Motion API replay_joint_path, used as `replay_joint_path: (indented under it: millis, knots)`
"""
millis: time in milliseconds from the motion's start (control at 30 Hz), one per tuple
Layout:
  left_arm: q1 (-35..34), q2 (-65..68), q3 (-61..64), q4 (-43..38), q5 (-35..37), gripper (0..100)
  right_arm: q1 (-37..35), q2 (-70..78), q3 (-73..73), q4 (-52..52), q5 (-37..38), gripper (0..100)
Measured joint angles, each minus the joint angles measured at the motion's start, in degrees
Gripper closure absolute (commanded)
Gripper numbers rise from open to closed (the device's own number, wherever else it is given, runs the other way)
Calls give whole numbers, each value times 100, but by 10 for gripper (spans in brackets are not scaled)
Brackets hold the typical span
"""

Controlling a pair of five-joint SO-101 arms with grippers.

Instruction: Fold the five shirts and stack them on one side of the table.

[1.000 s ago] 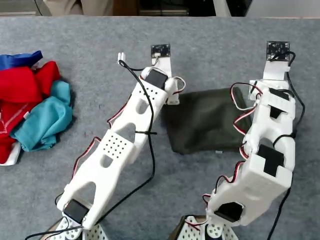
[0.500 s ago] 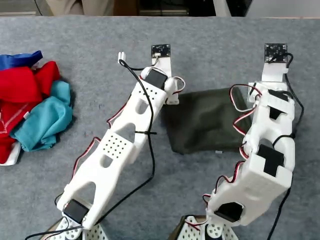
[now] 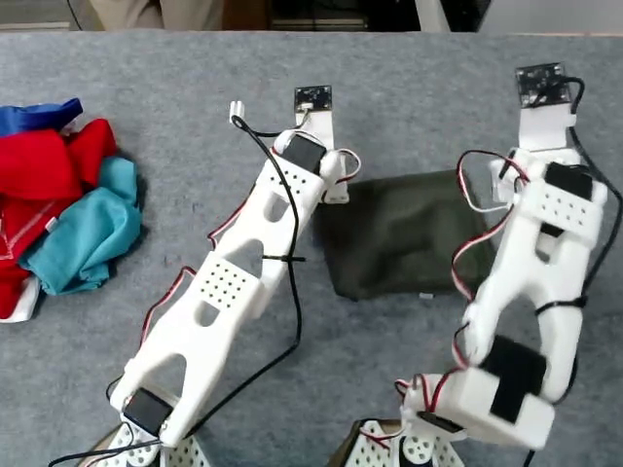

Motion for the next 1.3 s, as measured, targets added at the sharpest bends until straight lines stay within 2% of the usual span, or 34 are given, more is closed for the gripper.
replay_joint_path:
  millis: [100,267,467,667,767,967,1133,1300]
  knots:
    - [0,0,0,0,0,981,-325,-264,378,167,158,993]
    - [-18,-123,0,158,0,981,-360,-202,721,70,158,993]
    - [-18,-1363,0,703,-44,981,-255,396,738,0,211,993]
    - [220,-2462,396,765,-545,981,-246,659,914,0,202,993]
    - [466,-3042,1433,765,-580,981,-176,659,1116,-26,202,993]
    - [1055,-4923,4378,738,-536,981,132,677,1530,-220,193,993]
    - [1116,-6338,6796,-448,-492,981,167,668,1952,-712,193,993]
    - [1600,-7191,8905,-1741,-501,981,167,668,2040,-897,193,993]
